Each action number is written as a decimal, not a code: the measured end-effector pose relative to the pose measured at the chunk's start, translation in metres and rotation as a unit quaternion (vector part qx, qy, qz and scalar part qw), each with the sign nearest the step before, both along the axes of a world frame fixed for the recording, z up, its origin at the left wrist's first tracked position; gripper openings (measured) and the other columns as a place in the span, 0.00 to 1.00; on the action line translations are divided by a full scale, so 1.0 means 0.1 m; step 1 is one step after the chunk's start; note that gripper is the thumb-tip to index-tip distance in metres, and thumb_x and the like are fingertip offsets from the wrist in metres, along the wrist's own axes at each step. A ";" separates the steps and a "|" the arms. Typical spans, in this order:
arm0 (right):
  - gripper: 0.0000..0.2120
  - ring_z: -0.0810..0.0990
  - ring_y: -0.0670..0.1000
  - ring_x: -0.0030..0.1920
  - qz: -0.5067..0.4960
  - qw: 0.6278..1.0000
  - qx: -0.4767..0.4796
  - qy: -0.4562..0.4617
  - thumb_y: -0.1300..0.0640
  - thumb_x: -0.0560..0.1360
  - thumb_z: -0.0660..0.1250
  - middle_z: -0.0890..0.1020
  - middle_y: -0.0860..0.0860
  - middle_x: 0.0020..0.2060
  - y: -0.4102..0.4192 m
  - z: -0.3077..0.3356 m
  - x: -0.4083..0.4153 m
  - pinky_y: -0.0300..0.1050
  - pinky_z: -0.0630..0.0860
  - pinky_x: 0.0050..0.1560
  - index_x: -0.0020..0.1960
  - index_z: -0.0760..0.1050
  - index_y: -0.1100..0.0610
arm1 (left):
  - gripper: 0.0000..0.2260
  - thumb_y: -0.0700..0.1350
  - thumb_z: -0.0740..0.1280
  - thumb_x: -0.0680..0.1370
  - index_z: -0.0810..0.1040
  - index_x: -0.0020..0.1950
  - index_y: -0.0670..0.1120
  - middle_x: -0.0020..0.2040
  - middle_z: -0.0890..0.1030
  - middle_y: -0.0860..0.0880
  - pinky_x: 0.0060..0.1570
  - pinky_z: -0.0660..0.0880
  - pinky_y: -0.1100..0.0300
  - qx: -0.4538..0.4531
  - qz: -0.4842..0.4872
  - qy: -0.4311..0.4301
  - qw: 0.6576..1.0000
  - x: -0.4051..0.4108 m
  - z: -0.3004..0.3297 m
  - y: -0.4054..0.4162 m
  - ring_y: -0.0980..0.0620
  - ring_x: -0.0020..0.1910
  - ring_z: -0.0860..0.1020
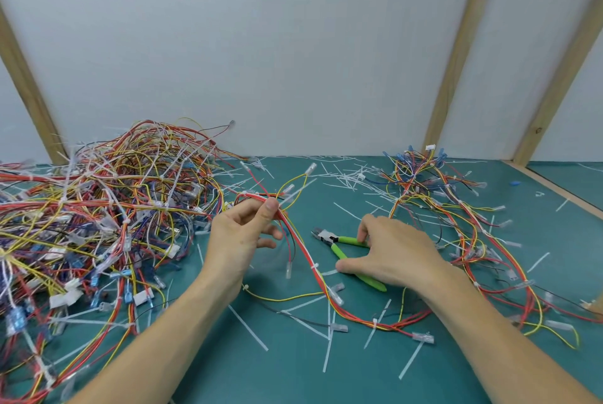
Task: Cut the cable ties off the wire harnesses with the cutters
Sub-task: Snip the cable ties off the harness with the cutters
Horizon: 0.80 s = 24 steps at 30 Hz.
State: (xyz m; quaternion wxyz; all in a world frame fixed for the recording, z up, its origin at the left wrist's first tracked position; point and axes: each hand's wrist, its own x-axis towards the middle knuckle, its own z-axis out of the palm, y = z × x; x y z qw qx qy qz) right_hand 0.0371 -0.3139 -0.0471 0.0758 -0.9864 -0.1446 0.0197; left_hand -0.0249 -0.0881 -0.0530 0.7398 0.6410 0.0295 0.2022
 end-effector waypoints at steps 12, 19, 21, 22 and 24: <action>0.34 0.79 0.55 0.43 -0.043 0.995 0.086 -0.022 0.25 0.61 0.47 0.80 0.49 0.40 -0.01 -0.01 0.06 0.47 0.67 0.35 0.45 0.73 0.51 | 0.05 0.41 0.69 0.78 0.80 0.48 0.39 0.41 0.86 0.46 0.45 0.83 0.59 0.011 -0.003 -0.037 0.999 0.03 -0.04 -0.03 0.50 0.41 0.85; 0.20 0.84 0.54 0.40 0.085 0.779 0.597 0.172 0.47 0.75 0.59 0.86 0.57 0.44 0.09 0.20 0.01 0.55 0.81 0.46 0.57 0.75 0.60 | 0.04 0.43 0.70 0.79 0.81 0.47 0.43 0.41 0.87 0.47 0.37 0.79 0.64 -0.019 0.044 -0.032 0.998 0.03 -0.01 0.01 0.51 0.38 0.86; 0.25 0.83 0.56 0.42 0.129 0.744 0.606 0.249 0.45 0.75 0.57 0.85 0.60 0.47 0.08 0.24 -0.04 0.53 0.82 0.43 0.61 0.75 0.63 | 0.05 0.44 0.70 0.79 0.82 0.47 0.43 0.40 0.87 0.48 0.38 0.78 0.65 -0.017 0.063 -0.029 0.997 0.04 -0.01 0.02 0.51 0.39 0.86; 0.26 0.82 0.57 0.41 0.142 0.743 0.590 0.281 0.44 0.76 0.56 0.85 0.62 0.47 0.08 0.25 -0.08 0.53 0.82 0.40 0.61 0.75 0.63 | 0.05 0.45 0.71 0.78 0.82 0.47 0.43 0.40 0.87 0.49 0.38 0.78 0.65 -0.013 0.071 -0.028 0.997 0.04 0.00 0.03 0.51 0.39 0.86; 0.26 0.82 0.59 0.39 0.154 0.773 0.534 0.306 0.44 0.75 0.57 0.85 0.64 0.46 0.10 0.23 -0.13 0.51 0.80 0.36 0.59 0.76 0.64 | 0.05 0.45 0.71 0.78 0.83 0.46 0.44 0.39 0.87 0.48 0.41 0.78 0.65 0.000 0.084 -0.032 0.996 0.03 0.00 0.03 0.52 0.40 0.86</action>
